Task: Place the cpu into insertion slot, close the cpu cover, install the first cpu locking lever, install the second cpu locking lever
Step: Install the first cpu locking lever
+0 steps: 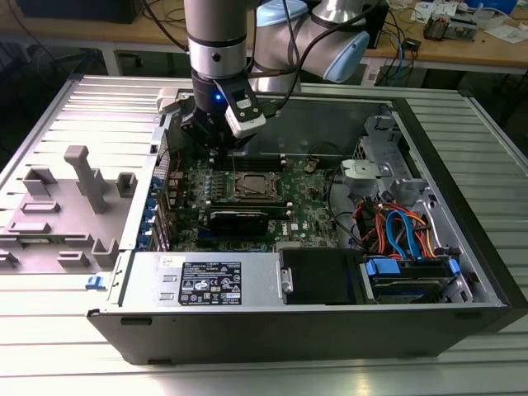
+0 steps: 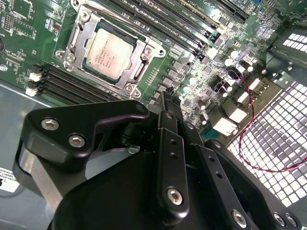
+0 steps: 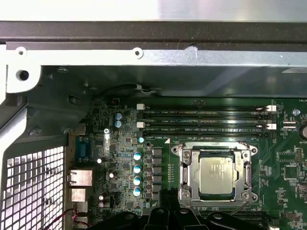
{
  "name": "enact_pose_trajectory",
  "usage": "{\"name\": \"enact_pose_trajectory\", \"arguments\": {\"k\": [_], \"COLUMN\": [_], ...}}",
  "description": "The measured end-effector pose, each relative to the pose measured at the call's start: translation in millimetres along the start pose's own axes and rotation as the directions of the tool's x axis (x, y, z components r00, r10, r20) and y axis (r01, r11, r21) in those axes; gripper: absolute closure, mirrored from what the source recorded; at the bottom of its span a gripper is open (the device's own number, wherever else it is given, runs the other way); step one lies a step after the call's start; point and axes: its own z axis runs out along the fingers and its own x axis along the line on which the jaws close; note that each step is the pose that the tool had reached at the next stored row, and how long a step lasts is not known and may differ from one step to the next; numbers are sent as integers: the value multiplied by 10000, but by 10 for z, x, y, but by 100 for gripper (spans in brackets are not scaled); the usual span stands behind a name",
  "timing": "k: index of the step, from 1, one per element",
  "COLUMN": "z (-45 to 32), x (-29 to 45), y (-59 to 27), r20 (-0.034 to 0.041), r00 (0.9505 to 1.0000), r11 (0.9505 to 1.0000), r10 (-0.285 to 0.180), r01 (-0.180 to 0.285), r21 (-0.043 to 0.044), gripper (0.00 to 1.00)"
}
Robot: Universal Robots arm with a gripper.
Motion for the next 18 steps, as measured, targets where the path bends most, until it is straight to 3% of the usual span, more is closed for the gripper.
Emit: {"name": "enact_pose_trajectory", "arguments": {"k": [3,6,18], "z": [2,50,70], "x": [-1,4,4], "y": [68,205,280], "r20": [-2,-4,-4], "r00": [9998,9993,9993], "r11": [9998,9993,9993], "r10": [-187,-370,-370], "r01": [187,370,370], "r21": [1,-1,-3], "gripper": [89,89,89]}}
